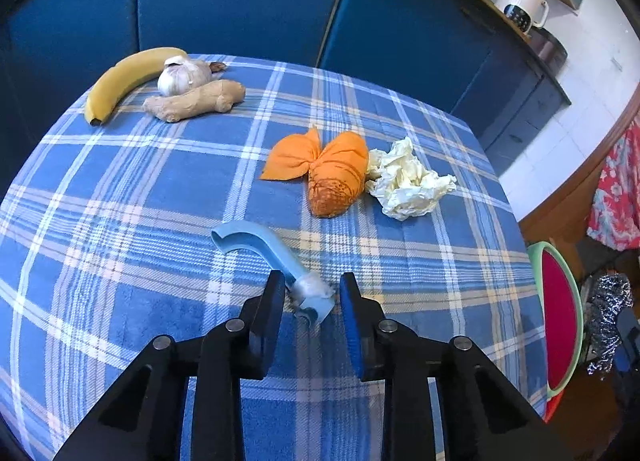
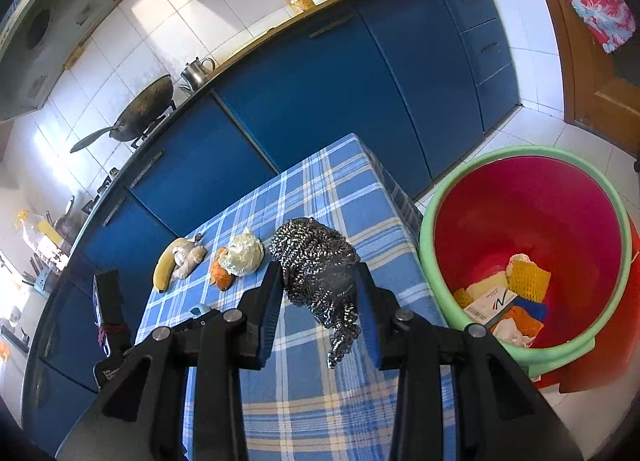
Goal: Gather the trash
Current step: 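Grasp the blue plastic piece with the left tool while the right tool holds the scrubber, then carry the scrubber and blue plastic piece over the red bucket with both tools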
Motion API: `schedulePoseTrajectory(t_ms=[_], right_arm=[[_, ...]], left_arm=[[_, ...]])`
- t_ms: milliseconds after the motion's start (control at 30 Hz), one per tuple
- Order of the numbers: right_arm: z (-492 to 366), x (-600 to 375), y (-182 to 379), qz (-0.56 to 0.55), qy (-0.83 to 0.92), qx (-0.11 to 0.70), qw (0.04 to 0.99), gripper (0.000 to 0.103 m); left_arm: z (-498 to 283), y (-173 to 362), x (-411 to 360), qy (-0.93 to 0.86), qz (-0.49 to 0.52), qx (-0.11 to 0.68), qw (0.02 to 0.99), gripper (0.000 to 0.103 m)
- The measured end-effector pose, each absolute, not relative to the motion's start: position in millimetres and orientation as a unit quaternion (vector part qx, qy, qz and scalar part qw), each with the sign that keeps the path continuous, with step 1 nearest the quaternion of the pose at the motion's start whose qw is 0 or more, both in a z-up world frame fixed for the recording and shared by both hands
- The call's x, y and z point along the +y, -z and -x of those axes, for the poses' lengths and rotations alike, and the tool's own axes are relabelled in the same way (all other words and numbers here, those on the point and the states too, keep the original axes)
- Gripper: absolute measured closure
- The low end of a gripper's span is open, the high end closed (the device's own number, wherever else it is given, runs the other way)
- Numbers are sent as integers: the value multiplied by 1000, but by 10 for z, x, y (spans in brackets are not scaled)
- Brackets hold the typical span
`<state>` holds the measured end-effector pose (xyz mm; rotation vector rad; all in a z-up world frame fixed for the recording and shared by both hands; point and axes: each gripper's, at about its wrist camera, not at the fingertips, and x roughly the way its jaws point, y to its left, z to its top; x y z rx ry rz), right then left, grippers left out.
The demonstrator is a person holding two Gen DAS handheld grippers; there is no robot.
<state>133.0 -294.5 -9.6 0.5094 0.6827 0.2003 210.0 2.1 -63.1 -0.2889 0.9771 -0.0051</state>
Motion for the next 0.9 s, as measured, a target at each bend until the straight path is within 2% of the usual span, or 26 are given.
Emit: schedulePoseTrajectory(t_ms=[100, 200, 533, 900], right_arm=[[-1301, -2977, 109, -249, -99, 329, 906, 64], [-1292, -3025, 123, -249, -96, 330, 906, 64], [-1279, -3303, 192, -265, -63, 333, 903, 64], [-1215, -3599, 304, -279, -35, 335, 899, 64]], left_arm=[[-2088, 632, 16, 5, 139, 466, 874, 74], [-2098, 641, 59, 7, 150, 465, 872, 83], [-2038, 593, 2, 23, 145, 455, 878, 85], [-1869, 149, -465, 91, 127, 413, 897, 85]])
